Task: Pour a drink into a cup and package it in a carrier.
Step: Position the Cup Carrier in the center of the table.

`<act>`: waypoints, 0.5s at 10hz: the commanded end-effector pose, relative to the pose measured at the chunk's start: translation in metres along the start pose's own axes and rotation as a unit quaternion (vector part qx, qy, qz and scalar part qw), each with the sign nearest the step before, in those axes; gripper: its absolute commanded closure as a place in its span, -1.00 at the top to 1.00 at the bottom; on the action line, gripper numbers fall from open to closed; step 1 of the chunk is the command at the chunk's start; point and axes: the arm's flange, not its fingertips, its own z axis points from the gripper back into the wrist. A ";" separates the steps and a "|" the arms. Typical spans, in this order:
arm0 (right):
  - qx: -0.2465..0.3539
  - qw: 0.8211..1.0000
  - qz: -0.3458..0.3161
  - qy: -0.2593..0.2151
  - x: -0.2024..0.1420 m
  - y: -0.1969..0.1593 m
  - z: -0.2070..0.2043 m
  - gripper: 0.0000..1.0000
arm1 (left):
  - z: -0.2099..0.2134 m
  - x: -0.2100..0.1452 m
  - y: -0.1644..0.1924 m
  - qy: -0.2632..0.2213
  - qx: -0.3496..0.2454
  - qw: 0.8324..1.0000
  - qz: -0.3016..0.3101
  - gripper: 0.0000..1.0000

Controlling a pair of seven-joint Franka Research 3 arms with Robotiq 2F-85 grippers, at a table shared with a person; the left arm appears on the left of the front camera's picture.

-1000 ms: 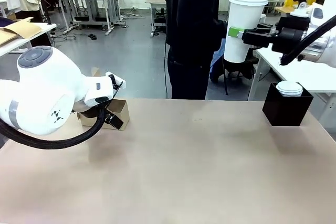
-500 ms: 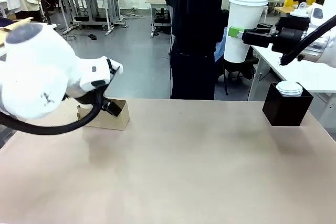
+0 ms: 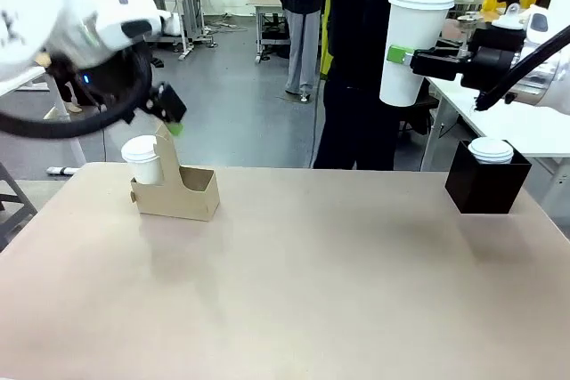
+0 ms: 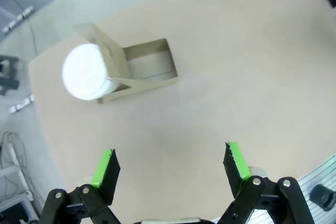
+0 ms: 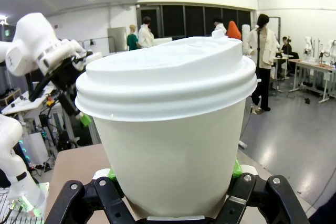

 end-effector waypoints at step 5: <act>-0.006 1.000 0.011 -0.010 0.002 0.001 -0.004 0.61 | -0.065 0.091 0.034 0.051 0.031 0.994 0.088 1.00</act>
